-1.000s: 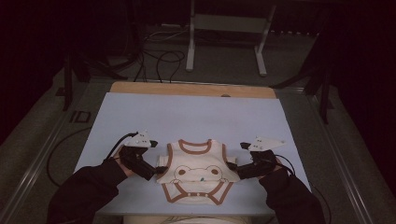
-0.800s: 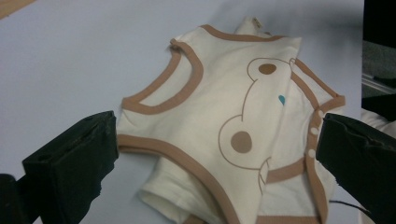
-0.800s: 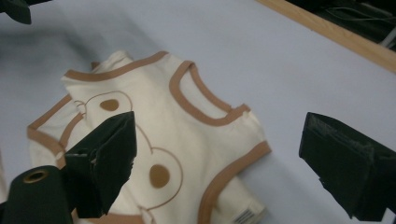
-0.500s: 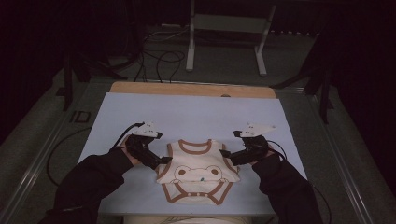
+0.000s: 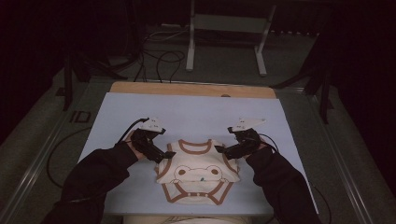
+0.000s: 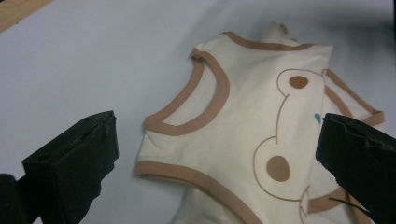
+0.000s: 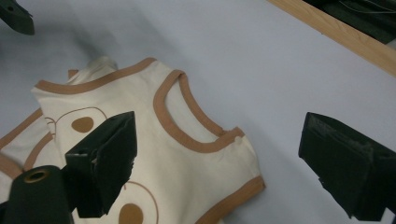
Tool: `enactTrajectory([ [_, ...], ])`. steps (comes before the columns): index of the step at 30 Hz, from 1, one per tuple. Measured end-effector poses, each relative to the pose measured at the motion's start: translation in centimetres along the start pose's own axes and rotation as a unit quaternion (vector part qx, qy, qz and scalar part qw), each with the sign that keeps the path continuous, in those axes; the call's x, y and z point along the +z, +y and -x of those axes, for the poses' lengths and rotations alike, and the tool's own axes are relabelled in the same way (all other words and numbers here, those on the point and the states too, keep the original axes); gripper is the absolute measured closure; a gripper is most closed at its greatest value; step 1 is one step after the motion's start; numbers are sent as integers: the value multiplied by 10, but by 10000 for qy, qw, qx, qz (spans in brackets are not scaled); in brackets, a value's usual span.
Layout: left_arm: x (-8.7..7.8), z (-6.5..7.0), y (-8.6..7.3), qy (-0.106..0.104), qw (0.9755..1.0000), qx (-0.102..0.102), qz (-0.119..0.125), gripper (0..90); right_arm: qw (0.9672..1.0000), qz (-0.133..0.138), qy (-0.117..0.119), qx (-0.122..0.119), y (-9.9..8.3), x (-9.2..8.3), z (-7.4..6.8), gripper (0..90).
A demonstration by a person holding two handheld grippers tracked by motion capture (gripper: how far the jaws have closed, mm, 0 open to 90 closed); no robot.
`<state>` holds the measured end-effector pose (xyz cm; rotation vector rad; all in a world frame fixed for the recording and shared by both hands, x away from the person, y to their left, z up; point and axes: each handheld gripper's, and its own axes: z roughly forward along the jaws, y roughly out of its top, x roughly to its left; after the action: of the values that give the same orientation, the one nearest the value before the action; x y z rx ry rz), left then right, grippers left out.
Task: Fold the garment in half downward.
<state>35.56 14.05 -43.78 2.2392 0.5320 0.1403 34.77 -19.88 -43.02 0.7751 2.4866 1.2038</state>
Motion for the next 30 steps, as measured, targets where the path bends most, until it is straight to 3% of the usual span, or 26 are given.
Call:
enactTrajectory([
  [3, 5, -2, 1, 81, 10000, 15, -33, 0, 10000, 34, 41, 52, 2, 4, 3, 114],
  [14, 27, -11, -1, 66, 9996, -2, -267, 0, 9998, -128, 96, 105, 3, 28, 11, 115],
  [26, 46, -26, -7, 96, 9991, -172, -378, 0, 9992, -372, 114, -54, -5, 46, 18, 116],
  [30, 51, -33, -10, 135, 9985, -381, -366, 0, 9992, -386, 98, -39, -8, 48, 20, 116],
])
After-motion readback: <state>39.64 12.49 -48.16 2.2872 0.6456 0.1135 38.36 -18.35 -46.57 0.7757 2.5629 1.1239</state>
